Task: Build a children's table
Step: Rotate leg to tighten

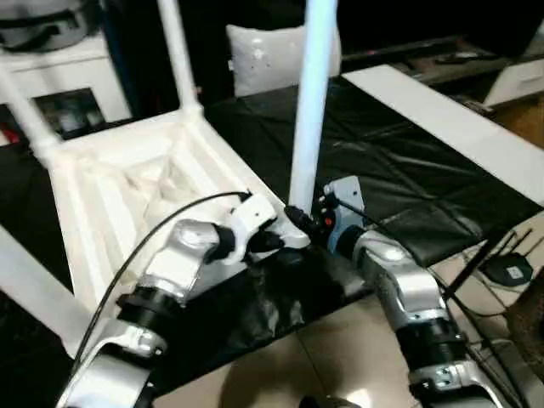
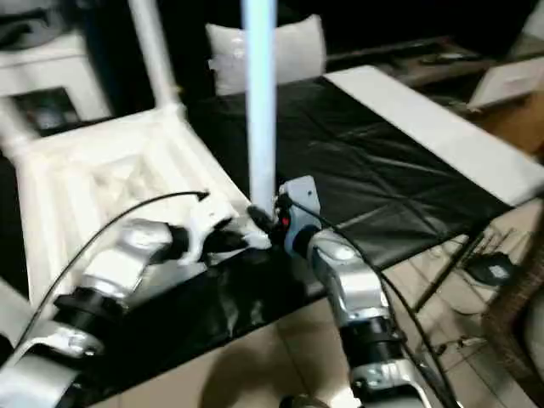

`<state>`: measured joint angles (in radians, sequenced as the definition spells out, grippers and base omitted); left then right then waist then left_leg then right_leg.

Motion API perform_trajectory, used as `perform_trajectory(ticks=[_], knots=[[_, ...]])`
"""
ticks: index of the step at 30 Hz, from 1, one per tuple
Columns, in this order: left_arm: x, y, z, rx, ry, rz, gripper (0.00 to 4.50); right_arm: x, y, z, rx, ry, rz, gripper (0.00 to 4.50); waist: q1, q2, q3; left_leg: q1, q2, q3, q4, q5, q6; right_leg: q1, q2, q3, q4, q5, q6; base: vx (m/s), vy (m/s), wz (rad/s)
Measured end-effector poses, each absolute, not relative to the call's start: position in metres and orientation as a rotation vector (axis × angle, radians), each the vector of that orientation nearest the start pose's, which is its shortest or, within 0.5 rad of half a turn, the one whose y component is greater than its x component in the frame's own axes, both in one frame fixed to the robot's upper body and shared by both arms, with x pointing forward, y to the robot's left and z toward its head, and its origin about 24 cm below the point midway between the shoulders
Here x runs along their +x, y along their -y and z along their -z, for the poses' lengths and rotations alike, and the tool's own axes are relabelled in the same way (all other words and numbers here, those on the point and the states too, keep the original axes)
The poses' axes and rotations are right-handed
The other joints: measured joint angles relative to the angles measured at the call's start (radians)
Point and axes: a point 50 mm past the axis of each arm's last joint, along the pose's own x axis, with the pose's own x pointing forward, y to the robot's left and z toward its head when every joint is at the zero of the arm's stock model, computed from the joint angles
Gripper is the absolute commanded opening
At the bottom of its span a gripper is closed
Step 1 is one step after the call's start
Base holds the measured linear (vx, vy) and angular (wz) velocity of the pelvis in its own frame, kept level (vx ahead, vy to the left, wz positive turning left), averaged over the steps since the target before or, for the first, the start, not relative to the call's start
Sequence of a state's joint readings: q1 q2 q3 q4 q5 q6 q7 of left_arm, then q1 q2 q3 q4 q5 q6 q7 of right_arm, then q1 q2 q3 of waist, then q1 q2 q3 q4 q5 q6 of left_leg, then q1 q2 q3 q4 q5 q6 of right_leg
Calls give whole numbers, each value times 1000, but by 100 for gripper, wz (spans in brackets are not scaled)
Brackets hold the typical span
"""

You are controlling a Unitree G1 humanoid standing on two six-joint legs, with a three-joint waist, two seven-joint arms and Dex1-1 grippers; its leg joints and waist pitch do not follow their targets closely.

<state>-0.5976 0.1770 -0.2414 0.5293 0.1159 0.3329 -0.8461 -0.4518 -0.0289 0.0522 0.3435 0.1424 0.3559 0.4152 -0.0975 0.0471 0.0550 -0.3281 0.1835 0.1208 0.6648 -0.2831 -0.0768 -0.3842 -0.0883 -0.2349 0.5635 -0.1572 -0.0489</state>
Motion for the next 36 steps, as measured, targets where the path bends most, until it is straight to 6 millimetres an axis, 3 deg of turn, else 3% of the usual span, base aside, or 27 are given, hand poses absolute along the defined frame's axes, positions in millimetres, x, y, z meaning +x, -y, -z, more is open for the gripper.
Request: perform_trajectory(ticks=[2, 3, 5, 8, 11, 15, 17, 20, 28, 31, 36], knots=[[326, -78, -47, 322, -445, 1033, 0, 327, 88, -55, 99, -260, -551, 269, 5, 2, 1, 9, -13, 8, -8, 0, 0, -2, -6, 3, -1, 9, -8, 0, 0, 0], [325, -74, -48, 323, -432, 1047, 0, 328, 90, -55, 90, -248, -537, 291, 17, 3, 2, 6, -13, 9, -16, 1, 1, -2, -6, 1, -8, 9, -8, 0, 0, 0], [325, -73, -50, 331, -419, 1062, 0, 328, 91, -56, 79, -235, -543, 299, 21, 7, -1, -4, -7, 1, -23, 3, 3, 0, -3, -4, -22, 10, -6, 0, 0, 0], [324, -73, -51, 360, -404, 1091, 0, 326, 96, -59, 48, -201, -572, 325, 25, 6, -2, -8, -11, 1, -25, 8, 11, 0, -4, 4, -24, 20, -5, 57, 15, 11], [324, -80, -54, 398, -389, 1121, 0, 319, 102, -61, 22, -171, -632, 359, 35, 6, -2, -11, -12, 1, -25, 4, 15, -4, -5, 7, -20, 19, -5, 57, 14, 5], [323, -94, -59, 458, -367, 1180, 0, 305, 112, -63, -21, -124, -768, 393, 62, 5, -2, -23, -12, 3, -23, 5, 16, -22, -7, 12, -3, 14, -13, 0, 0, 0], [322, -101, -60, 488, -369, 1220, 0, 297, 122, -64, -47, -127, -836, 417, 77, 5, -2, -21, -11, 4, -23, 5, 16, -22, -5, 12, -1, 13, -13, 0, 0, 0], [320, -111, -59, 524, -377, 1277, 0, 291, 134, -68, -79, -127, -925, 435, 86, 5, -2, -20, -10, 5, -23, 7, 13, -22, -5, 12, -1, 12, -12, 0, 0, 0], [313, -127, -57, 568, -408, 1443, 0, 281, 147, -76, -138, -166, -1142, 435, 106, 4, -3, -12, -10, 6, -23, 9, 10, -13, -5, 13, -3, 13, -13, 0, 0, 0], [313, -129, -60, 605, -425, 1515, 0, 276, 150, -75, -166, -205, -1258, 435, 112, -1, -4, -14, -10, 6, -23, 9, 10, -14, -5, 13, -4, 14, -12, 0, 0, 0], [312, -136, -64, 655, -446, 1603, 0, 282, 158, -81, -195, -240, -1346, 383, 135, -9, -4, -16, -10, 6, -24, 9, 11, -16, -5, 13, -4, 13, -11, 0, 0, 0]])
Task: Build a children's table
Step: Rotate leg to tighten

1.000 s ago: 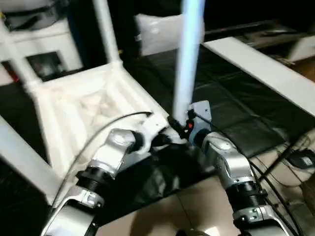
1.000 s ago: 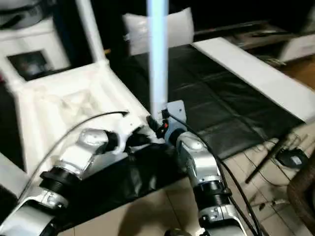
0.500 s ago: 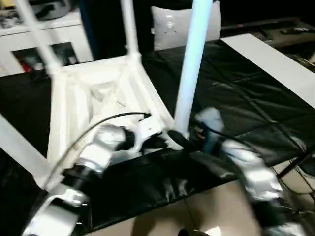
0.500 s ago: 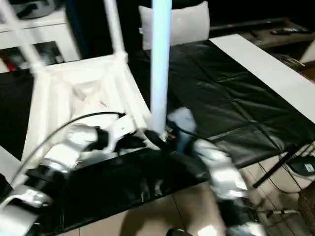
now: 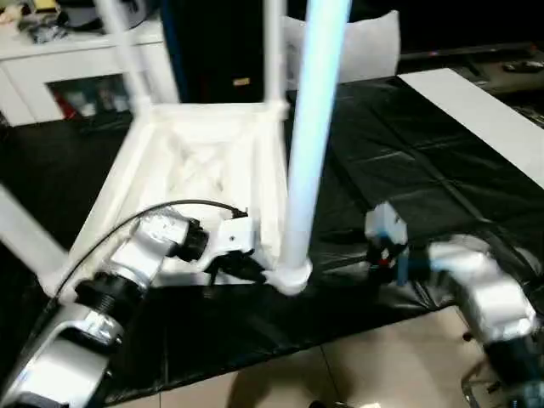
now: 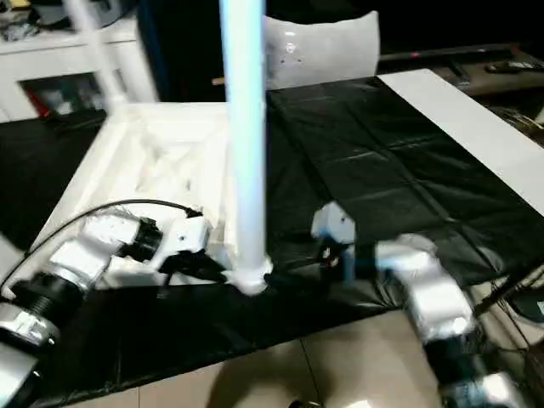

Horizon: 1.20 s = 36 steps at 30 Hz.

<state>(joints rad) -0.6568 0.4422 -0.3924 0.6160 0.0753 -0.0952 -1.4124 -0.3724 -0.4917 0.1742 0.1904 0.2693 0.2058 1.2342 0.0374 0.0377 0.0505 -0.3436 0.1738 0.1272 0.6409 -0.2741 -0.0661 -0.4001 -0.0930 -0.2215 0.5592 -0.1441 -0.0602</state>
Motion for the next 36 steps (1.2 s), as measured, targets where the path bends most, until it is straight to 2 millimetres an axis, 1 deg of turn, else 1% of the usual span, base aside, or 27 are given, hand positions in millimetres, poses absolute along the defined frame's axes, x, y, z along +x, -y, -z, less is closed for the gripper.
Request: perform_trajectory(ticks=[1, 2, 4, 5, 6, 7, 8, 9, 10, 14, 16, 18, 21, 22, 25, 28, 31, 36], knots=[[311, -135, -65, 658, -450, 1619, 0, 283, 155, -83, -193, -234, -1363, 368, 5, -1, 0, -1, 0, 0, 0, 0, 0, 0, 0, 0, 0, 0, 0, 0, 0, 0], [311, -135, -66, 663, -451, 1630, 0, 283, 153, -84, -191, -232, -1375, 368, 9, -3, 2, -1, 0, 1, 0, 0, 0, -1, 0, 1, 0, 0, 0, 0, 0, 0], [310, -134, -67, 667, -450, 1647, 0, 282, 151, -83, -182, -238, -1388, 347, 15, -7, 4, -1, 0, 2, -1, 0, 0, -2, 0, 2, 0, 0, 0, 0, 0, 0], [310, -134, -68, 673, -450, 1653, 0, 282, 151, -82, -178, -241, -1394, 347, 16, -10, 6, -1, 0, 3, -1, 0, 0, -2, 0, 3, 0, 0, 0, 0, 0, 0], [309, -135, -69, 681, -451, 1658, 0, 281, 150, -82, -170, -245, -1404, 330, 15, -13, 8, 0, 0, 4, -2, 0, 0, -3, 0, 4, 0, 0, 0, 0, 0, 0], [309, -136, -71, 692, -449, 1664, 0, 280, 149, -81, -157, -253, -1422, 321, 15, -19, 12, 1, 0, 5, -3, 0, 0, -3, 0, 4, 0, 0, 0, 0, 0, 0], [309, -137, -72, 698, -448, 1669, 0, 279, 148, -81, -147, -255, -1436, 321, 14, -22, 14, 2, 0, 5, -4, 0, 0, -3, 0, 5, 0, 0, 0, 0, 0, 0], [309, -138, -72, 701, -445, 1675, 0, 278, 146, -81, -135, -253, -1453, 305, 14, -25, 16, 2, 0, 6, -4, 0, 0, -3, 0, 5, 0, 0, 0, 0, 0, 0], [308, -138, -73, 703, -444, 1681, 0, 277, 145, -81, -128, -249, -1469, 305, 14, -27, 18, 3, 0, 8, -5, 0, 0, -3, 0, 6, 0, 0, 0, 0, 0, 0], [306, -139, -75, 713, -442, 1700, 0, 275, 136, -80, -122, -247, -1509, 266, 17, -32, 24, 4, 0, 12, -7, 0, 0, -4, 0, 10, 0, 0, 0, 0, 0, 0], [306, -138, -77, 721, -437, 1708, 0, 275, 135, -80, -122, -243, -1510, 260, 17, -36, 29, 6, 0, 14, -9, 0, 0, -4, 0, 12, 0, -1, 0, 0, 0, 0], [305, -138, -78, 726, -432, 1713, 0, 276, 131, -80, -120, -231, -1506, 242, 17, -41, 34, 9, 0, 16, -11, 0, 0, -4, 0, 13, 0, -1, 0, 0, 0, 0], [304, -139, -79, 736, -426, 1714, 0, 278, 124, -76, -107, -219, -1496, 211, 17, -39, 40, 11, 0, 18, -14, 0, 0, -4, 0, 14, -1, -1, 0, 0, 0, 0], [303, -140, -80, 735, -422, 1715, 0, 278, 123, -76, -106, -216, -1498, 211, 17, -39, 41, 11, 0, 18, -15, 0, 0, -4, 0, 14, -1, -2, 0, 0, 0, 0], [303, -140, -81, 735, -423, 1719, 0, 278, 121, -77, -99, -214, -1506, 193, 15, -37, 45, 12, 0, 18, -18, 0, 0, -4, 0, 14, -1, -3, 0, 0, 0, 0], [302, -140, -82, 737, -421, 1721, 0, 277, 121, -78, -95, -219, -1513, 191, 15, -34, 49, 12, 0, 19, -19, 0, -1, -4, 1, 14, -1, -4, 0, 0, 0, 0], [302, -139, -82, 739, -420, 1724, 0, 277, 121, -78, -91, -222, -1516, 189, 15, -35, 51, 12, 0, 19, -20, 0, -1, -4, 1, 14, -1, -5, 0, 0, 0, 0], [302, -138, -83, 713, -439, 1710, 0, 275, 121, -80, -81, -231, -1502, 189, 17, -31, 55, 13, 0, 19, -20, 0, -1, -4, 0, 15, -1, -5, 0, 0, 0, 0]])
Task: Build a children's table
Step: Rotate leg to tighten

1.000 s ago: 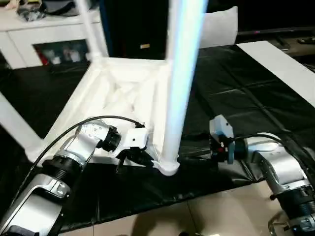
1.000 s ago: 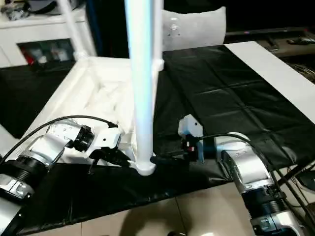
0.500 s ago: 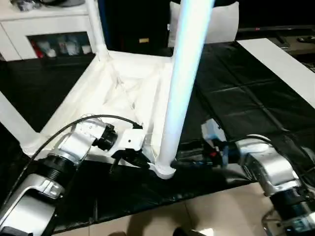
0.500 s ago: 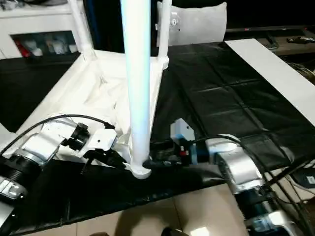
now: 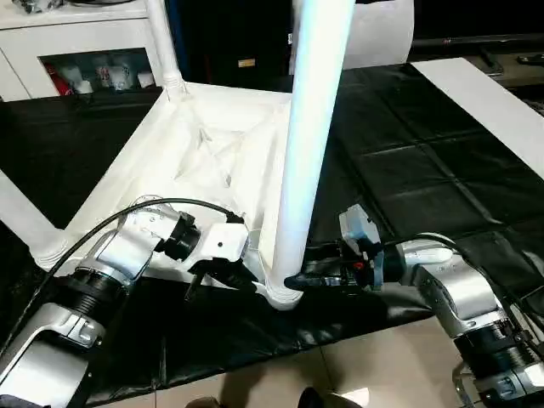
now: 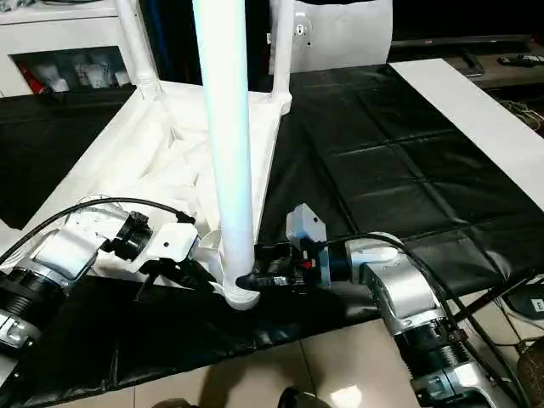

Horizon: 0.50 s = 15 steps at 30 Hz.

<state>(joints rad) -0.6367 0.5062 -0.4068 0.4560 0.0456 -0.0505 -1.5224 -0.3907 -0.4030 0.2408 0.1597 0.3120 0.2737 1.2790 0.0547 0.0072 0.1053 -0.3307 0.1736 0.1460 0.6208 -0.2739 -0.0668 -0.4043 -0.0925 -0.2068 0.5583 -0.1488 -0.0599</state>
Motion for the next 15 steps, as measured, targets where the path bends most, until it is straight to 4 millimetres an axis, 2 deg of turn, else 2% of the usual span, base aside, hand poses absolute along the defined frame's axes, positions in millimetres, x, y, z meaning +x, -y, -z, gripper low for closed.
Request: perform_trajectory(ticks=[4, 7, 11, 12, 15], knots=[[303, -134, -83, 656, -470, 1659, 0, 269, 122, -79, -57, -241, -1440, 189, 2, 3, 1, 1, 0, 1, 0, 0, 0, 1, 0, 2, 0, 0, 0, 0, 0, 0], [305, -130, -83, 579, -494, 1573, 0, 268, 125, -79, -46, -230, -1338, 189, -6, 6, 4, 2, 0, 3, 0, 0, -5, 2, 0, 4, 0, 0, 0, 0, 0, 0], [309, -126, -83, 515, -503, 1420, 0, 273, 118, -78, -29, -194, -1132, 188, -42, 9, 13, 6, -1, 3, -5, 1, -11, 4, 1, 4, -5, 0, 0, 0, 0, 0], [312, -124, -84, 504, -501, 1351, 0, 277, 113, -78, -7, -178, -1042, 188, -59, 9, 15, 6, -1, 3, -9, 4, -14, 4, 2, 2, -9, 0, 0, 0, 0, 0], [317, -116, -86, 464, -486, 1243, 0, 285, 106, -79, 9, -157, -880, 187, -92, 12, 18, 5, -1, 1, -19, 6, -14, 5, 5, -2, -26, 0, 1, 0, 0, 0]])
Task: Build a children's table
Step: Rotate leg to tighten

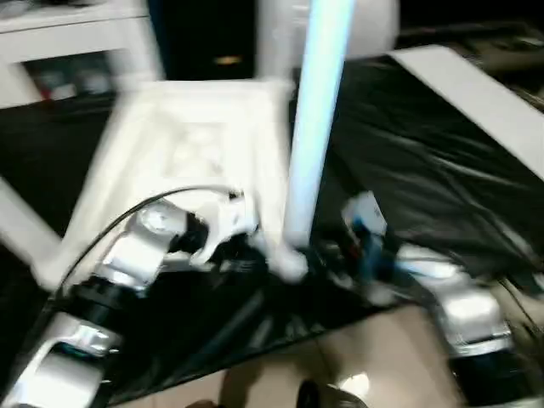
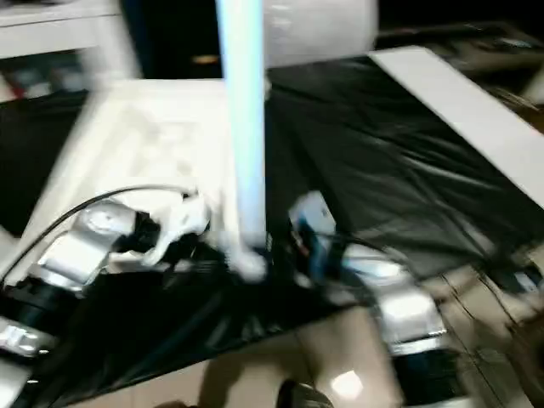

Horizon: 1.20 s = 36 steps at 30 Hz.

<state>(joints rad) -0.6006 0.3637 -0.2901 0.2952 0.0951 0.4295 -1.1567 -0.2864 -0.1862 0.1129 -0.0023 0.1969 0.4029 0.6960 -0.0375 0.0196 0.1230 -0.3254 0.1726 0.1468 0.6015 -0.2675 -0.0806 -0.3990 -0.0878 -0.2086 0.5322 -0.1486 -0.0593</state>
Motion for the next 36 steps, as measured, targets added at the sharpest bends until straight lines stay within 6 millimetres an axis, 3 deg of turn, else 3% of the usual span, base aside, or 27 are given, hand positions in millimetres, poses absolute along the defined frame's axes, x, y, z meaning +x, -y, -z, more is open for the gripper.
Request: perform_trajectory(ticks=[5, 9, 10, 11, 14, 16, 19, 20, 23, 30, 36], knots=[[326, -106, -89, 403, -463, 1071, 0, 301, 88, -83, 44, -138, -664, 186, -40, 3, 3, -5, 0, -3, -2, 0, 0, -2, 1, 0, -3, 0, 0, 0, 0, 0], [332, -99, -94, 383, -444, 948, 0, 313, 69, -90, 58, -120, -515, 186, -53, 4, 3, -8, 0, -3, -4, 1, 10, -7, 1, 0, 0, 5, -2, 0, 0, 0], [332, -98, -95, 380, -440, 938, 0, 314, 67, -91, 59, -111, -501, 242, -53, 4, 3, -9, 0, -3, -6, 0, 10, -8, 1, 0, 0, 4, -2, 59, -13, 3], [332, -97, -96, 380, -435, 932, 0, 314, 66, -91, 58, -102, -491, 256, -52, 4, 3, -10, 0, -2, -9, 0, 10, -10, 1, 0, 1, 3, -2, 59, -13, 3], [328, -85, -99, 369, -408, 965, 0, 316, 69, -88, 29, -103, -439, 261, -35, 6, 4, -18, -1, -2, -9, -1, 13, -22, -1, 1, 14, -5, -7, 19, -4, 1], [326, -82, -101, 375, -391, 990, 0, 314, 75, -88, 16, -81, -439, 301, -23, 6, 4, -26, -2, -3, -6, -2, 16, -34, -2, 6, 25, -10, -10, 0, 0, 0], [324, -79, -102, 390, -378, 1016, 0, 309, 86, -87, -3, -63, -483, 310, -12, 5, 5, -25, -10, -4, -1, -4, 20, -48, -1, 38, 50, -21, -11, 0, 0, 0], [323, -80, -101, 393, -376, 1030, 0, 307, 90, -86, -5, -58, -505, 341, -8, 5, 5, -25, -12, -4, -1, -4, 24, -49, -1, 42, 53, -23, -9, 0, 0, 0], [321, -86, -99, 415, -375, 1053, 0, 299, 104, -85, -23, -57, -583, 350, -3, 4, 6, -28, -12, -3, 0, -4, 26, -50, 0, 44, 55, -24, -9, 0, 0, 0], [321, -100, -95, 476, -378, 1144, 0, 280, 131, -104, -80, -39, -867, 420, 18, 3, 7, -24, -11, -3, 3, 1, 32, -47, 3, 47, 60, -22, -7, 0, 0, 0], [317, -118, -93, 546, -390, 1305, 0, 275, 162, -111, -181, -110, -1061, 420, 27, 3, 8, -20, -8, -6, 3, 3, 34, -41, 8, 47, 56, -20, -7, 0, 0, 0]])
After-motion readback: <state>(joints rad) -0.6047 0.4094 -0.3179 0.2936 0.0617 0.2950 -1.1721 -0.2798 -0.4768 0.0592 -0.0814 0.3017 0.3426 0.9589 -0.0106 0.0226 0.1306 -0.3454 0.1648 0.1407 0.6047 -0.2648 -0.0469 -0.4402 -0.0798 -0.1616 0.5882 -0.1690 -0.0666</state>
